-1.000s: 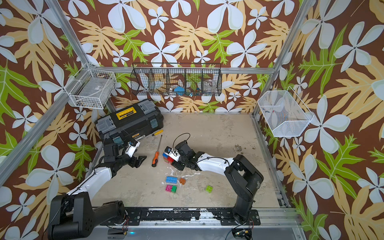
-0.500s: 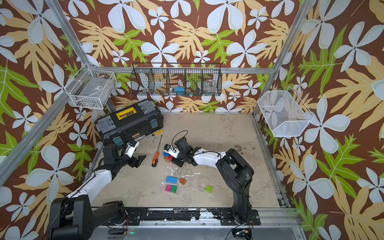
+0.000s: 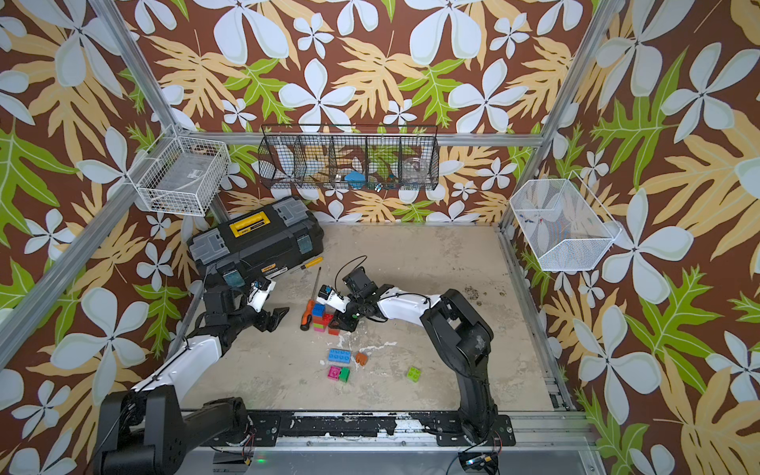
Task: Assemble the letter h with lego
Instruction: Pick up the lego brick from the center of the board, then place the lego brick at the center of the board, then pick up the lego brick from the center of the board.
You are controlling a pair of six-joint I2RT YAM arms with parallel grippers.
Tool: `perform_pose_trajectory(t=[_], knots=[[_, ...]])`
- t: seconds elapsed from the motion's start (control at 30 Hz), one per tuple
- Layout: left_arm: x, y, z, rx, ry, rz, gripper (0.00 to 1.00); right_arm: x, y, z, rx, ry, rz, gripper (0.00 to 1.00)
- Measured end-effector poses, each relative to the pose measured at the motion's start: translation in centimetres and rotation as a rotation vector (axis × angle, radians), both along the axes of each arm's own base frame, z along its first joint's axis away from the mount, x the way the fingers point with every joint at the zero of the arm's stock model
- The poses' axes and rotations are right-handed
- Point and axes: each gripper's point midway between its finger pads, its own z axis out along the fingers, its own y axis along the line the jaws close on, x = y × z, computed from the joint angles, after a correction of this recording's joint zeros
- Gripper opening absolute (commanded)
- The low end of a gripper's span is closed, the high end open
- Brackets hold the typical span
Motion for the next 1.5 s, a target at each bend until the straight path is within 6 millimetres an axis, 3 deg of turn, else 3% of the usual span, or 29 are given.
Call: perform_pose_trajectory(t=[0.33, 0.5, 0.8, 0.97, 1.07, 1.13, 1.3, 1.5], knots=[[-0.1, -0.1, 0.0, 0.003, 0.002, -0.011, 0.87, -1.5, 0.3, -1.3, 0.051, 0.330, 0.046, 0.47], [0.0, -0.1, 0.0, 0.004, 0.001, -0.015, 0.87, -0.4, -0.8, -1.7, 0.049, 0.396, -0.031, 0.51], [-0.2, -0.3, -0.1, -0.003, 0.006, -0.023, 0.87, 2.2, -2.3, -0.1, 0.052, 0.321, -0.162, 0.55], [-0.2, -0.3, 0.1, -0.001, -0.003, -0.019, 0.87, 2.5, -4.8, 3.1, 0.010, 0.139, -0.283, 0.54], [-0.3, -0.1, 0.2, -0.003, -0.009, 0.002, 0.89, 1.4, -6.5, 5.1, -0.037, 0.005, -0.368, 0.53], [-0.4, 0.1, 0.2, 0.006, -0.020, 0.014, 0.93, -0.3, -7.7, 5.4, -0.075, -0.053, -0.394, 0.53], [-0.6, 0.8, 0.8, 0.012, -0.071, 0.069, 1.00, -5.6, -9.8, 3.5, -0.176, -0.084, -0.378, 0.54], [-0.5, 1.0, 1.4, 0.015, -0.102, 0.083, 1.00, -8.6, -10.5, -0.3, -0.316, -0.068, -0.319, 0.56]])
